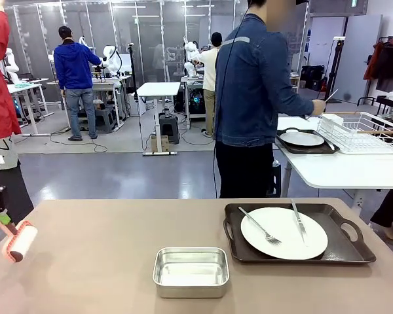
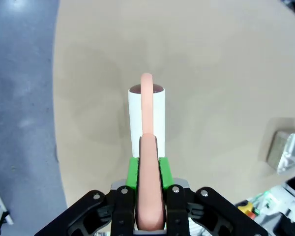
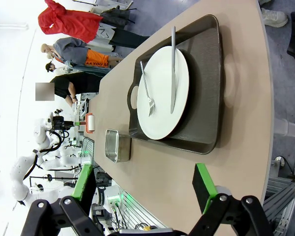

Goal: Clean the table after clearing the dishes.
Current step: When the left (or right) Handle tray is removed, use the left hand (or right hand) to clean the left (or right) side of the table with the Lint Roller, then place the Lint Roller back on top of the Airtight Container.

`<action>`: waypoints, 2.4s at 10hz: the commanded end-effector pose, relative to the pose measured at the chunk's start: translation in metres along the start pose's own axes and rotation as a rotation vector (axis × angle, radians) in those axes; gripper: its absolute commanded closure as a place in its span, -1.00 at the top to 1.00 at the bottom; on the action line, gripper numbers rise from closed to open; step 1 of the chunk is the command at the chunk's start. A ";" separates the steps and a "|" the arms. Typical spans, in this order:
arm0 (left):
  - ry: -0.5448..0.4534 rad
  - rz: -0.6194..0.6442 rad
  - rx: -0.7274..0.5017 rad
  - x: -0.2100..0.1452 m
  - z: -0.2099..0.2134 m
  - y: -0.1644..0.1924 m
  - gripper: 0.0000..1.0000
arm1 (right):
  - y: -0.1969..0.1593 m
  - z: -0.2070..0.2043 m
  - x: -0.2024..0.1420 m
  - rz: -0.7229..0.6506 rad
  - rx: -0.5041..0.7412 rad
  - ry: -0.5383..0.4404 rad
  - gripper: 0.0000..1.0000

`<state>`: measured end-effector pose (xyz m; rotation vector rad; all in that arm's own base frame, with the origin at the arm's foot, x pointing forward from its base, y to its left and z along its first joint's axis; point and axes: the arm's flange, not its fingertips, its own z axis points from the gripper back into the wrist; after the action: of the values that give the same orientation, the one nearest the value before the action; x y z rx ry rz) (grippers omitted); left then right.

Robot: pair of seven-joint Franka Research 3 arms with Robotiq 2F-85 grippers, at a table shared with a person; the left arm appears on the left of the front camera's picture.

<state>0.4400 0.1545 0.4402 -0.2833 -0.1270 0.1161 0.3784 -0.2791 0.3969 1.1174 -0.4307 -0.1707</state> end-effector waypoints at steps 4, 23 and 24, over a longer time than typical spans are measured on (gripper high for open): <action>0.000 0.000 0.000 0.000 0.000 0.000 -0.59 | 0.004 0.001 -0.002 0.001 0.002 -0.001 1.00; 0.117 -1.606 0.321 -0.014 -0.002 -0.474 -0.59 | 0.004 0.001 -0.002 0.001 0.002 -0.001 1.00; 0.146 -1.706 0.264 -0.044 -0.014 -0.486 -0.59 | 0.004 0.001 -0.002 0.001 0.002 -0.001 1.00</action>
<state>0.4634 -0.3278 0.5535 0.1554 -0.1833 -1.4693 0.3787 -0.2788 0.3966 1.1177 -0.4296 -0.1704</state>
